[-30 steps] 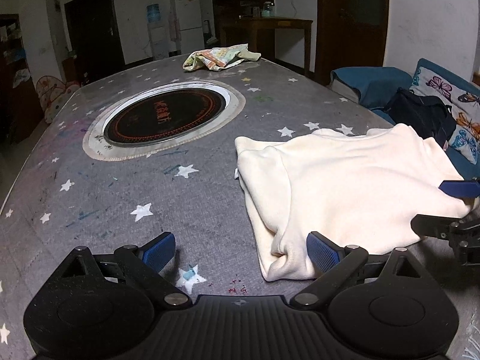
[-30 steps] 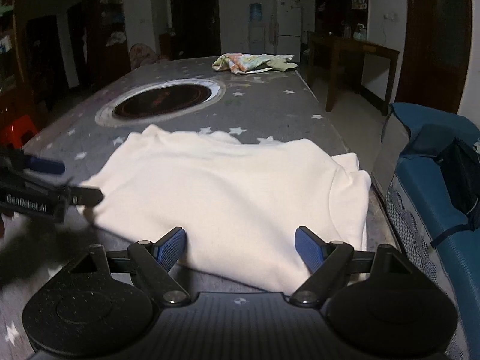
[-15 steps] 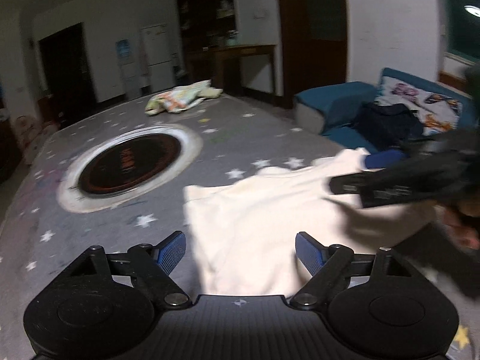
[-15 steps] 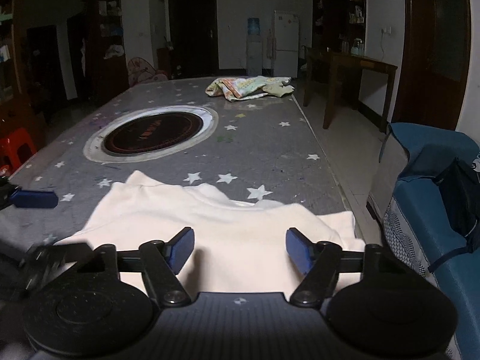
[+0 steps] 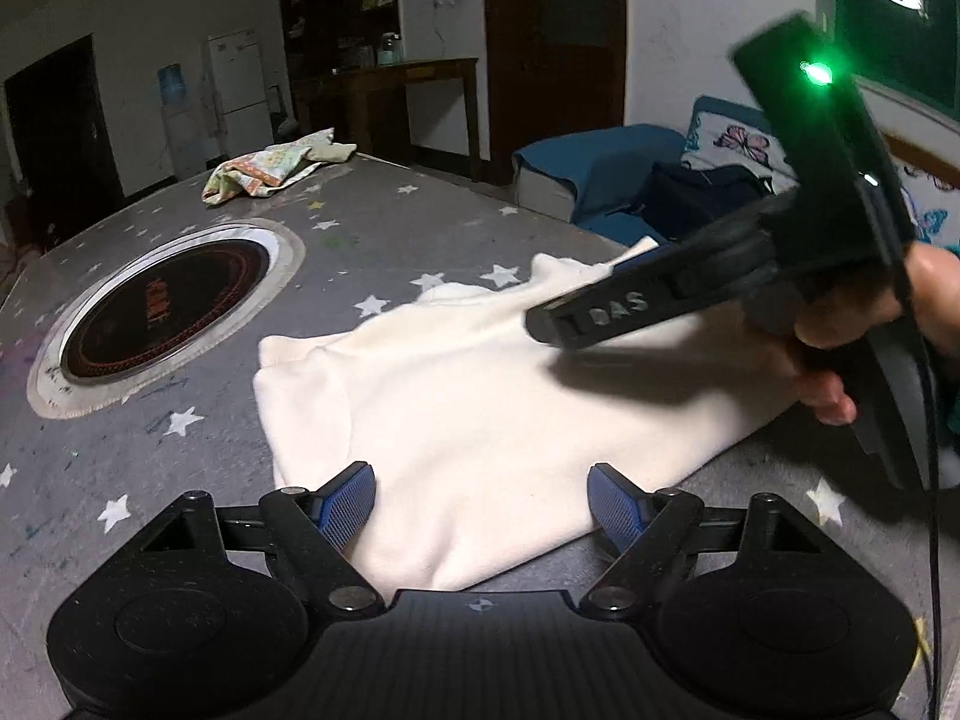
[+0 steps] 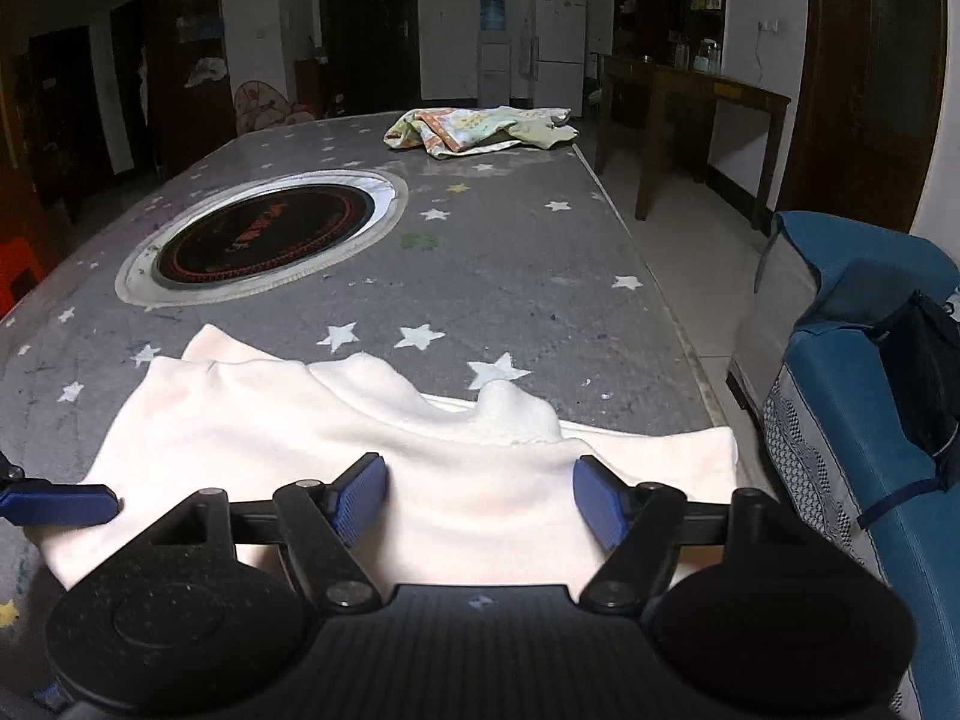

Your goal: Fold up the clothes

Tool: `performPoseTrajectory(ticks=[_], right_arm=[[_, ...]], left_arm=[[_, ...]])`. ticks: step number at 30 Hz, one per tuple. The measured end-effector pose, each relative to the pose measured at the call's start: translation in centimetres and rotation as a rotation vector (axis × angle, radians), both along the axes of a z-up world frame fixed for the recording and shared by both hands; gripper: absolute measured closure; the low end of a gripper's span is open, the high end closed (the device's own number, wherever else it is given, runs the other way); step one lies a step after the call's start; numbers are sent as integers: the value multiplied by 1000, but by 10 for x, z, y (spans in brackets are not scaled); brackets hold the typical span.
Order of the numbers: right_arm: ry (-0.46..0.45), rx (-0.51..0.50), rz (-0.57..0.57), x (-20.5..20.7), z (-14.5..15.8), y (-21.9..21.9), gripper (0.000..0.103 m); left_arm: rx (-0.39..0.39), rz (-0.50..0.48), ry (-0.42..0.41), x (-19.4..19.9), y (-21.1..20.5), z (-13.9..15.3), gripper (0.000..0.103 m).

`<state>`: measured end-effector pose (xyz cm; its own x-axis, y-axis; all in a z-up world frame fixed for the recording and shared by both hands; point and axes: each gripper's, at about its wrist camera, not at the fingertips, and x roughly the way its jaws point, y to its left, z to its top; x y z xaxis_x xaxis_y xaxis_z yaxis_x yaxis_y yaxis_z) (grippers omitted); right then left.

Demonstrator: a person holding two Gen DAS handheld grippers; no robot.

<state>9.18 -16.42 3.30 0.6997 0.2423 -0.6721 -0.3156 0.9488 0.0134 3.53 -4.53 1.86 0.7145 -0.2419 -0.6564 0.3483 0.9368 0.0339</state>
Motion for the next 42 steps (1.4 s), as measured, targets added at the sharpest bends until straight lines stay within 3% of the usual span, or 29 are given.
performPoseTrajectory(ticks=[13,19,29,42], right_arm=[[-49,23,36,-49,22,-5,26],[-18,-8,96,-67,11,11,23],[-20,16,74,-81,14,8,20],[-27,-3,59,-91,5,8,20]], left_arm=[[4,98,-15,-13,25,11,21],[7,135,24,-16,29,6,20],[0,156,2,-27,28,16,8],[1,172,2,-41,27,18,4]])
